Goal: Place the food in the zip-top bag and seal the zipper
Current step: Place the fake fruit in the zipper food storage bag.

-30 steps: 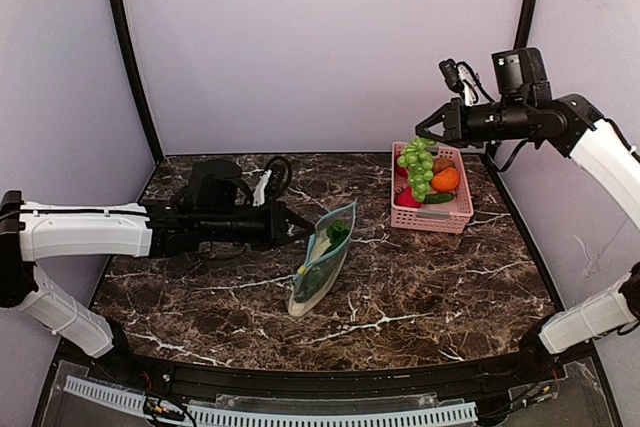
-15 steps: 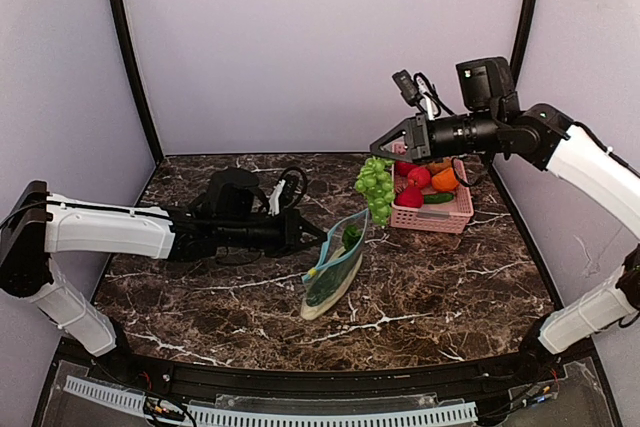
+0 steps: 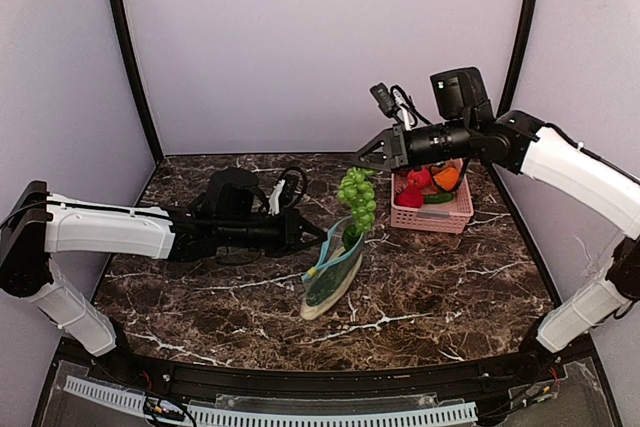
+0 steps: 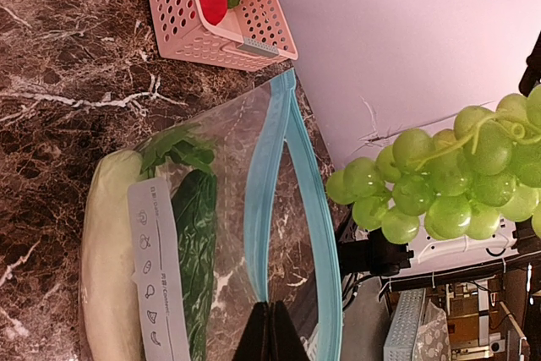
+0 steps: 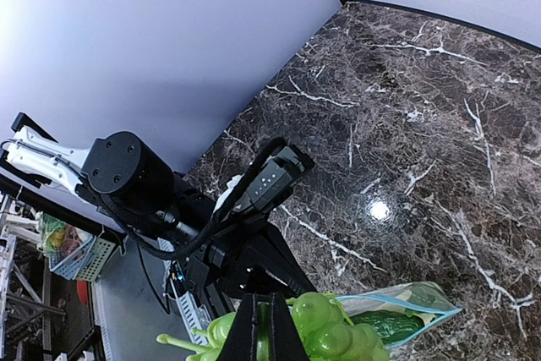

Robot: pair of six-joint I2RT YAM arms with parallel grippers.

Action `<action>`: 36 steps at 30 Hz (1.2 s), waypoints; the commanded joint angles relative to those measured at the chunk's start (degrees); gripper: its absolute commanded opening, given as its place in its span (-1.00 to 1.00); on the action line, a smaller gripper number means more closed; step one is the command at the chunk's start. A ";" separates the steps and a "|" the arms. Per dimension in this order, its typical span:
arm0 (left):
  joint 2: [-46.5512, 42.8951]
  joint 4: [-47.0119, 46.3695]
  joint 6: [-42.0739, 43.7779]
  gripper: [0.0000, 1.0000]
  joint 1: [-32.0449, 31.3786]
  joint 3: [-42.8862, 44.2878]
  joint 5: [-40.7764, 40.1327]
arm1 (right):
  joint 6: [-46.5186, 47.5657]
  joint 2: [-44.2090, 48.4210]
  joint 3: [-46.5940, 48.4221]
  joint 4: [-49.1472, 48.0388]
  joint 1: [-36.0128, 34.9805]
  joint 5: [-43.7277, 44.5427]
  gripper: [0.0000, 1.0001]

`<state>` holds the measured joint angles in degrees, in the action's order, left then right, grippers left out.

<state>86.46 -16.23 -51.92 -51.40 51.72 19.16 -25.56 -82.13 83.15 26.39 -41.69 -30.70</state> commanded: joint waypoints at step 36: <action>-1.06 -0.75 -0.40 -0.99 -0.28 -0.06 0.09 | 3.66 -3.42 -5.84 0.06 -1.54 11.65 -1.00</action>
<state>86.46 -16.25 -52.29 -51.40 51.72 19.09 -23.70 -86.26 75.83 25.56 -42.78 -24.73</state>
